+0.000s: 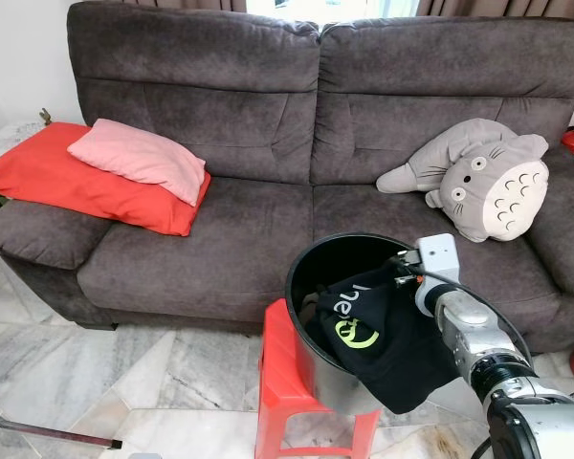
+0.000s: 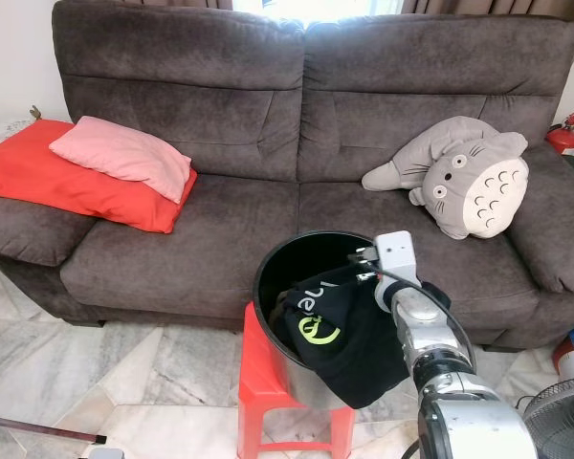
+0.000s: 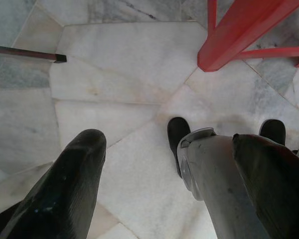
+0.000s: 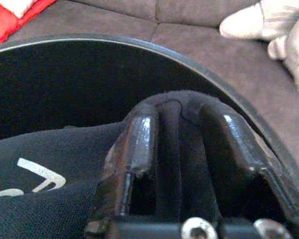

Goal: Hang hanger

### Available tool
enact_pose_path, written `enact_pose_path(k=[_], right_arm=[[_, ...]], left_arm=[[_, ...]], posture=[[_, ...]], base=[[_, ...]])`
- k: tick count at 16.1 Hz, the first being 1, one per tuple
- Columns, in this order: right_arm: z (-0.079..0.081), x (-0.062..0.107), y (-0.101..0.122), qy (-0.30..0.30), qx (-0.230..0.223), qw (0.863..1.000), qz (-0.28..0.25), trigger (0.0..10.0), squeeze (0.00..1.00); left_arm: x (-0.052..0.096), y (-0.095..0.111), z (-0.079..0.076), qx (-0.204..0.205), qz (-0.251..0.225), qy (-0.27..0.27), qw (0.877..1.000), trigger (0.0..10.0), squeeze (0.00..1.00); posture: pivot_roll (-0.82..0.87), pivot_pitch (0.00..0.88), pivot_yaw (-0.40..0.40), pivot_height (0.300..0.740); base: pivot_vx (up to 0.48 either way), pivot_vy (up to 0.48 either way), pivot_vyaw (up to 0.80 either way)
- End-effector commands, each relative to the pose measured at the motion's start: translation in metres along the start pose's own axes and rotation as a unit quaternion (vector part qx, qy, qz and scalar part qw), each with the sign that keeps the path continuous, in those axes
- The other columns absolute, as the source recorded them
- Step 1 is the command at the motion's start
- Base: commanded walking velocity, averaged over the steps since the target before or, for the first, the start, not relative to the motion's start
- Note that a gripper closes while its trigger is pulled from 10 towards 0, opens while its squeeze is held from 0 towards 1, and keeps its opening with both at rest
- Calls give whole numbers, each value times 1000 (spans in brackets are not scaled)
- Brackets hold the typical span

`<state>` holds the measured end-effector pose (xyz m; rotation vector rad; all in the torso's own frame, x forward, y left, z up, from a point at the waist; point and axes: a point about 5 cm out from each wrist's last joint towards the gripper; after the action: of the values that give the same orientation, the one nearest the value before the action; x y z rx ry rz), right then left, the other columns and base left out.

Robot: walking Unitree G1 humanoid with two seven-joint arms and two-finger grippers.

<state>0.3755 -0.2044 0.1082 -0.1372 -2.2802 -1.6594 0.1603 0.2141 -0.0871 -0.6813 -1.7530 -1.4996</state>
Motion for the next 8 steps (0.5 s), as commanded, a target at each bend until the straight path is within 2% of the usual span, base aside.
enact_pose_path(k=[1,2,3,4,5,6,7,8], right_arm=[[1,1,-1,2,-25,1000,-4,10000,1000],[1,1,2,11,-41,999,-19,10000,1000],[3,1,4,19,-38,999,-29,10000,1000],[-3,4,12,-4,-14,998,-60,10000,1000],[-6,7,22,-24,33,995,-95,10000,769],[-8,14,37,-38,62,989,-131,10000,255],[-5,22,53,-38,77,981,-173,10000,263],[-2,35,69,-45,67,975,-209,10000,200]], left_arm=[[1,-6,1,0,15,2,1000,10000,0],[1,-7,1,1,18,3,1000,10000,0],[2,-8,2,1,20,5,1000,10000,0],[2,-9,6,1,25,9,1000,10000,0],[3,-10,9,2,27,12,1000,10000,0],[4,-11,11,2,29,13,1000,10000,0],[4,-11,13,3,30,14,999,10000,0],[5,-12,15,2,33,15,999,10000,0]], posture=[[-69,46,32,740],[-73,45,31,740],[-74,46,29,740],[-75,46,27,740],[-80,46,25,740],[-82,47,22,740],[-90,46,20,740],[-95,46,18,740]], base=[[0,0,0],[0,0,0],[0,0,0],[0,0,0],[0,0,0],[0,0,0],[0,0,0],[0,0,0]])
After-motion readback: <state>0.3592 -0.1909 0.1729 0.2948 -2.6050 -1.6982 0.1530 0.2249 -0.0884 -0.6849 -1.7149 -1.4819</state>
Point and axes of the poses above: a point about 5 cm out from each wrist's last joint towards the gripper, its own x axis pointing back from the gripper into the wrist, its own y axis along the axis of the wrist's last joint, z = x × y, and after that the axes turned 11 degrees about x, right-handed
